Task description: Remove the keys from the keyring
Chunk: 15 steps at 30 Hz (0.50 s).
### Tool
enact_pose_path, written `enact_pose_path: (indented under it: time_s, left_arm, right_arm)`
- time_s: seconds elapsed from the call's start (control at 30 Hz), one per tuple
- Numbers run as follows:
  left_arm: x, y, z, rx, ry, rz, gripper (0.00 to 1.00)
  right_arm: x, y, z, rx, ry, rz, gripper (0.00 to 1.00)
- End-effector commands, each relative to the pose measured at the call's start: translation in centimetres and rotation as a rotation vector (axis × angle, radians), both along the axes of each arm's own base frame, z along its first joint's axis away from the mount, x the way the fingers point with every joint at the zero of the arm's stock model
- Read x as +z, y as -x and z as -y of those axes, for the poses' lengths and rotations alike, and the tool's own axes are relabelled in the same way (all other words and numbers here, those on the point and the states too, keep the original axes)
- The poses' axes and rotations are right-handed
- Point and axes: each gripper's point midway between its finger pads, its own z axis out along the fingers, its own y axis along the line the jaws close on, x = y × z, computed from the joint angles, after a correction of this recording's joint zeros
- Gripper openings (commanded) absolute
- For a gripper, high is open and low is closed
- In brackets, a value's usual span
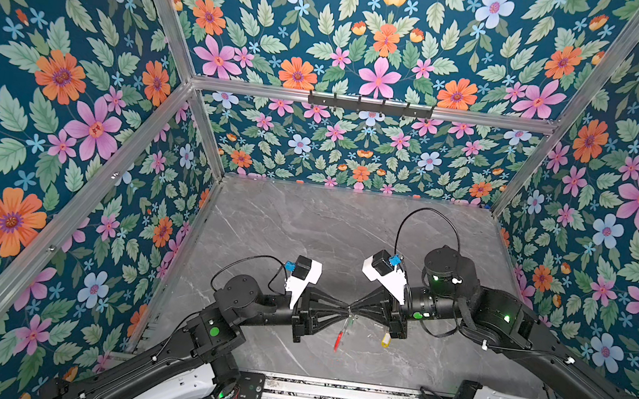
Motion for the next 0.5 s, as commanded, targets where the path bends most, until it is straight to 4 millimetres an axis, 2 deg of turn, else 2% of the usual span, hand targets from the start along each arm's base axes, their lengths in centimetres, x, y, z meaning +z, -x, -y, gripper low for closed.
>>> enact_pose_path:
  time_s: [0.0, 0.1, 0.2, 0.27, 0.33, 0.4, 0.47]
  left_arm:
    - [1.2, 0.5, 0.0, -0.032, 0.051, 0.018, 0.14]
    - [1.0, 0.4, 0.2, -0.036, 0.048, 0.015, 0.0]
    - [1.1, 0.1, -0.1, -0.005, 0.06, 0.026, 0.0]
    - [1.4, -0.1, -0.4, 0.022, 0.082, 0.038, 0.0]
    - [1.9, -0.3, -1.1, 0.056, 0.121, 0.063, 0.0]
    - [2.5, -0.3, -1.7, 0.082, 0.171, 0.09, 0.0]
    - [3.1, -0.4, -2.3, 0.105, 0.226, 0.112, 0.0]
  right_arm:
    - [0.6, -0.4, -0.3, -0.005, -0.022, 0.027, 0.0]
    - [0.9, -0.5, -0.5, -0.009, -0.031, 0.033, 0.0]
    - [1.4, -1.3, -0.4, -0.058, -0.06, 0.055, 0.01]
    - [2.0, -1.8, -0.1, -0.1, -0.112, 0.073, 0.23]
    - [2.9, -1.6, 0.1, -0.112, -0.184, 0.085, 0.38]
    - [3.5, -1.5, 0.1, -0.117, -0.261, 0.087, 0.46]
    - [3.9, -1.5, 0.1, -0.12, -0.327, 0.083, 0.47]
